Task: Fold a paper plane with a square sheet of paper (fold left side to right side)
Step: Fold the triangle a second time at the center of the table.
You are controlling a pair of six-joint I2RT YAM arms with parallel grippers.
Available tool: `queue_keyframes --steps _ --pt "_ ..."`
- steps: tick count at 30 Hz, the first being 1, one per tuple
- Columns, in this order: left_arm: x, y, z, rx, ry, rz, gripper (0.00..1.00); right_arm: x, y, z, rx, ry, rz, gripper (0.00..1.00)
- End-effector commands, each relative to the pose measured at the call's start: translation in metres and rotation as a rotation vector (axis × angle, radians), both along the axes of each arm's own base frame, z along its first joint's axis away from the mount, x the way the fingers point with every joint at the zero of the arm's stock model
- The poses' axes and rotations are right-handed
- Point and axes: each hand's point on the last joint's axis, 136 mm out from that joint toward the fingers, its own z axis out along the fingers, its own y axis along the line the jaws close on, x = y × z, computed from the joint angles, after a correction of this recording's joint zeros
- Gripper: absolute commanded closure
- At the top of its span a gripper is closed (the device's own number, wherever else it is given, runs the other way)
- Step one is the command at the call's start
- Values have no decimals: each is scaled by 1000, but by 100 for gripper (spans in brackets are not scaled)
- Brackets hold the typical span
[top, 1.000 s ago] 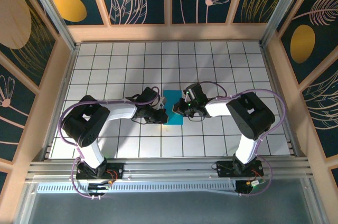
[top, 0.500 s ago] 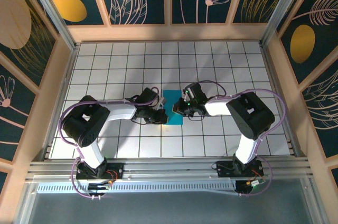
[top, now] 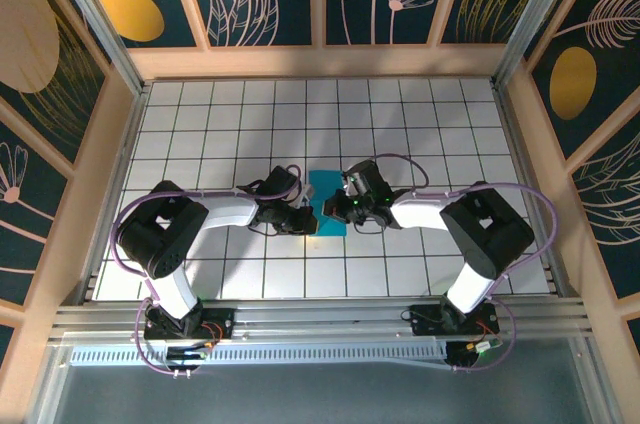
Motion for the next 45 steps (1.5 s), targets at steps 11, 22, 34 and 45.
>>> queue_keyframes --steps 11,22,34,45 --pt "-12 18 -21 101 44 13 100 1 2 -29 -72 31 -1 100" --pt "-14 21 -25 117 56 15 100 8 -18 -40 -126 49 -30 100" --pt "-15 22 -27 120 59 12 100 31 -45 -44 -162 47 -77 100" --pt "-15 22 -25 117 55 12 100 49 -76 -45 -178 39 -131 100"
